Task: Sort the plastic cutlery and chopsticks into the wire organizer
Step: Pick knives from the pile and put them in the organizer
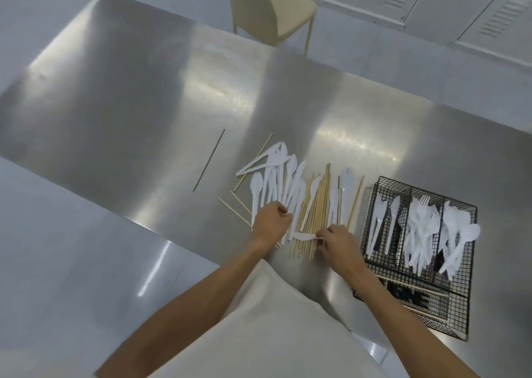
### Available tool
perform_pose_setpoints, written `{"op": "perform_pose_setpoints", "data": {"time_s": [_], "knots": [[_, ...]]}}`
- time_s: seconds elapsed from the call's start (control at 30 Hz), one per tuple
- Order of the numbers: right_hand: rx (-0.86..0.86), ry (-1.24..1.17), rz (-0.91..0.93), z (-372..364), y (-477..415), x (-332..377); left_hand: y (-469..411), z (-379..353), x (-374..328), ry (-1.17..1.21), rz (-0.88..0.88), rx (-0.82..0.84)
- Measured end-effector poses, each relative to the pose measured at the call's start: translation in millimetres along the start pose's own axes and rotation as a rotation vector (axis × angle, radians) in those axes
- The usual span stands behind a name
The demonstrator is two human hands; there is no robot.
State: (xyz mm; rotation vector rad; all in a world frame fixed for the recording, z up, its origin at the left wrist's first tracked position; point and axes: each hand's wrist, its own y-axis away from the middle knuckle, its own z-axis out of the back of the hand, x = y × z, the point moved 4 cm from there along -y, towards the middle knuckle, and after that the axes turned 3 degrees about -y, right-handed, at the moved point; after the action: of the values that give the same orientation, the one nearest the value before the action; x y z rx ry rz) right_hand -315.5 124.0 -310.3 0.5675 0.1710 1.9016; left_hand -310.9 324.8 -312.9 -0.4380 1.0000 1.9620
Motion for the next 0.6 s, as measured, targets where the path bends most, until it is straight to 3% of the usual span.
{"op": "perform_pose_setpoints", "data": {"time_s": [0.17, 0.6], "knots": [[0.017, 0.152, -0.054, -11.6, -0.9, 7.8, -24.4, 49.6, 38.4, -0.056, 0.18, -0.123], [0.059, 0.07, -0.128, -10.3, -9.1, 15.0, -64.8, 67.5, 39.5, -0.121, 0.172, 0.044]]}}
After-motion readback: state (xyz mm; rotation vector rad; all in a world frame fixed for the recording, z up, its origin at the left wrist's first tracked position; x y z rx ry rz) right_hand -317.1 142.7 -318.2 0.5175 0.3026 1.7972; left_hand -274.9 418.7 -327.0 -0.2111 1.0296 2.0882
